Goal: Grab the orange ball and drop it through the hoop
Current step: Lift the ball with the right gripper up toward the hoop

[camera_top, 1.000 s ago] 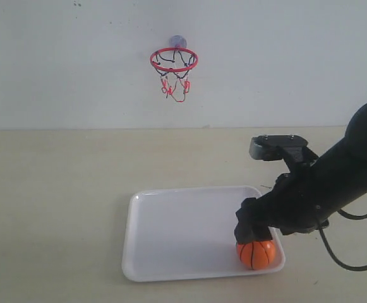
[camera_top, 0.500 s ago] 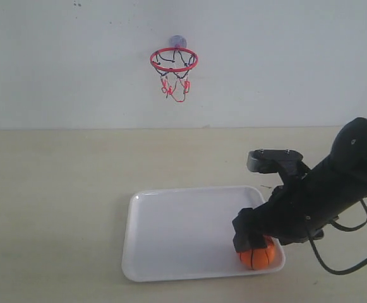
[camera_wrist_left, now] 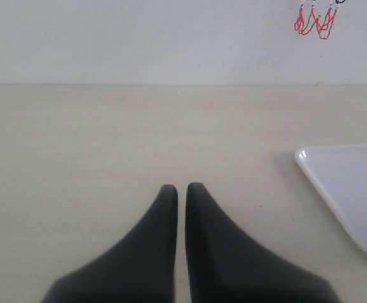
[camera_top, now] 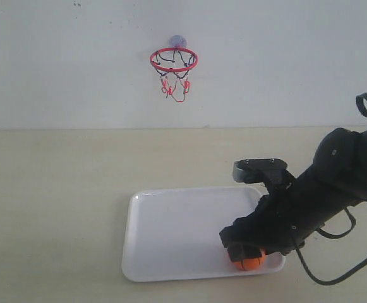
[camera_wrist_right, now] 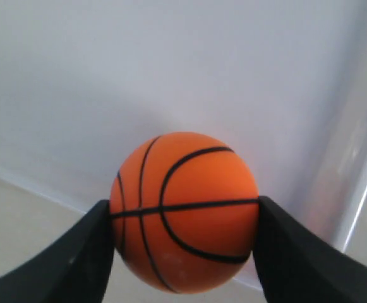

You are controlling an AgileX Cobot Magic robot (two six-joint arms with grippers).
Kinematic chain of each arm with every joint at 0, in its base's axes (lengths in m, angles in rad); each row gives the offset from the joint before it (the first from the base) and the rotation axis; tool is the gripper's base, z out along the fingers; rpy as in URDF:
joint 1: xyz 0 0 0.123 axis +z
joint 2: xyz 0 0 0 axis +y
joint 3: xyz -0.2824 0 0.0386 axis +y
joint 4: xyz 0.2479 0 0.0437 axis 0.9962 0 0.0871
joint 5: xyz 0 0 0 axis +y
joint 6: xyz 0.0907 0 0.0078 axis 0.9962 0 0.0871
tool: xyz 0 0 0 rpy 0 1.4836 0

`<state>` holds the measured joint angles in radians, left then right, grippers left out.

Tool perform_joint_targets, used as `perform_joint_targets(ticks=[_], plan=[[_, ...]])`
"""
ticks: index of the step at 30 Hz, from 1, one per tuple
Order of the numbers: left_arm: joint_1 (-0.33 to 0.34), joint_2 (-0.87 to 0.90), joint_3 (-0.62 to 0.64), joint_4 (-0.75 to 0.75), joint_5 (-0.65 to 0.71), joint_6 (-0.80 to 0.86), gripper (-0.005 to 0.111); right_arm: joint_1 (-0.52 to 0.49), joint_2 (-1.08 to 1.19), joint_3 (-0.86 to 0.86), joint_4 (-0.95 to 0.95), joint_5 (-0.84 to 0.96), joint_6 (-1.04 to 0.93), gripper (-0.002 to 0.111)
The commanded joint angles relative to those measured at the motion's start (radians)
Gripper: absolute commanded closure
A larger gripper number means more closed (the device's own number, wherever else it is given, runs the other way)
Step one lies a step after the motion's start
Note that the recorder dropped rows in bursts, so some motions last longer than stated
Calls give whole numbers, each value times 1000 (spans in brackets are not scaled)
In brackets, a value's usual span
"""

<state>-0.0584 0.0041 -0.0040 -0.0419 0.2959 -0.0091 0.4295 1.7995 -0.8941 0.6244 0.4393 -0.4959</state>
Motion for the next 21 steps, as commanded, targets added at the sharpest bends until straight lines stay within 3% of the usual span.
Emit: perform_joint_targets(ticks=[1,9,15,21], plan=[[-4,-4,4,2,-9,1,103,4,2,-5,-8,-10,-11,104],[-4,-4,4,2,-9,1,103,4,-41,-90,-28,44,-13,108],[-4,-4,4,2,-9,1,103,0,-42,-290,-32,125,-1,108],[-4,-4,4,2,-9,1,103,0,-37,-491,-55,61,-11,108]])
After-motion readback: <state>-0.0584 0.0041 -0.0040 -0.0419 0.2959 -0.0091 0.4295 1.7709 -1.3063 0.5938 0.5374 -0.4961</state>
